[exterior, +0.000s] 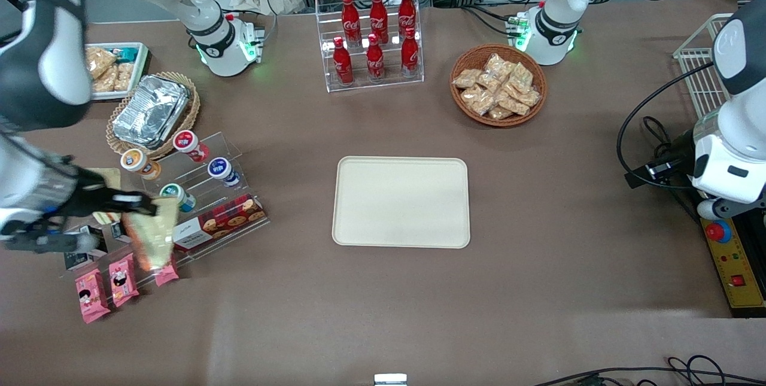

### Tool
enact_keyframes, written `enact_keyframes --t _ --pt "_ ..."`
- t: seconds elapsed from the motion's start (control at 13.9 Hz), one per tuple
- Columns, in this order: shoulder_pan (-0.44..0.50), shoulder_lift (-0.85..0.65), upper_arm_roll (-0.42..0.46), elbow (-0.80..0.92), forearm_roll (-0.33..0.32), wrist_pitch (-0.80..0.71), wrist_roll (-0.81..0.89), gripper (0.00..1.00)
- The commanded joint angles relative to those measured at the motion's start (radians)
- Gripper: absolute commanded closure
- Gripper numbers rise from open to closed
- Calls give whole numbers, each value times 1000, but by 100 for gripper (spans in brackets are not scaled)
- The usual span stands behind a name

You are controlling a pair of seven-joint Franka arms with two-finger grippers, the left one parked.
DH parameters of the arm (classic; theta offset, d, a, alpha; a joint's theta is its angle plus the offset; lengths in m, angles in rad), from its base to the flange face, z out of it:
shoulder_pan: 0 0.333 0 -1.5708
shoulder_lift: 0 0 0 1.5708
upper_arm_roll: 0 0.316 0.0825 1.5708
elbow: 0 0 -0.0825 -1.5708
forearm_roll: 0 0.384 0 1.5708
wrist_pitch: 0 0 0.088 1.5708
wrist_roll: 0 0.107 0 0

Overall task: Place sandwich on tray
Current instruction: 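Carry the sandwich with the right gripper over the cream tray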

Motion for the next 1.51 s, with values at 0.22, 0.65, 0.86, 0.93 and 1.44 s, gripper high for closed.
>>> enact_keyframes --t 0.22,0.65,0.86,0.93,1.44 --pt "217 29 -3 7 -45 3 -49 63" --pt "398 86 -5 6 -78 126 -164 63" --pt "476 141 -5 6 -181 242 -207 63" --pt "481 163 -5 7 -181 266 -250 63" --pt "587 318 -5 6 -290 450 -348 63"
